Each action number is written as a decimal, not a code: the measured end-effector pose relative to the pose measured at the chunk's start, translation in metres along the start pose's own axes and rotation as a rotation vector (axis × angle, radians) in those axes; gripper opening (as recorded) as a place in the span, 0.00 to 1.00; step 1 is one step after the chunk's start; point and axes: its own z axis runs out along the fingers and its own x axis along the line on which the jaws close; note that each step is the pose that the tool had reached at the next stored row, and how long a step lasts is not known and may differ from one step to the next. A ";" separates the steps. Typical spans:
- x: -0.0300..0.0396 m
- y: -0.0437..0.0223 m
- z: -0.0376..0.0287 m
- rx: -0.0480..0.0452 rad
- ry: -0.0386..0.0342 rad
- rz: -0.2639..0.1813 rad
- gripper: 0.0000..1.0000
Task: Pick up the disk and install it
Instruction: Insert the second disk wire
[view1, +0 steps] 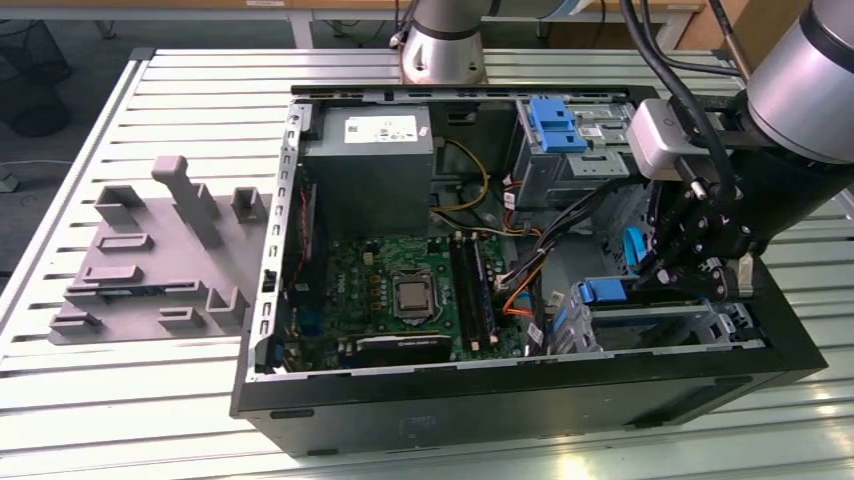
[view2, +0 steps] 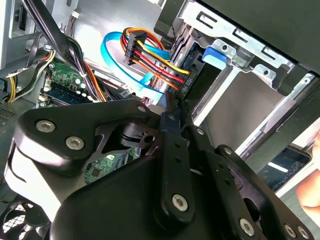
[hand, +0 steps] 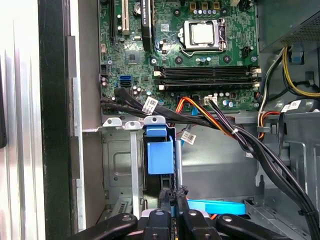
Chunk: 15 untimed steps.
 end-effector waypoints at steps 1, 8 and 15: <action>0.0000 0.0000 0.0000 0.0000 0.0000 0.000 0.16; -0.0001 0.0001 -0.0022 -0.0001 -0.0002 0.000 0.24; -0.0006 0.0004 -0.0126 -0.0002 -0.0001 0.000 0.24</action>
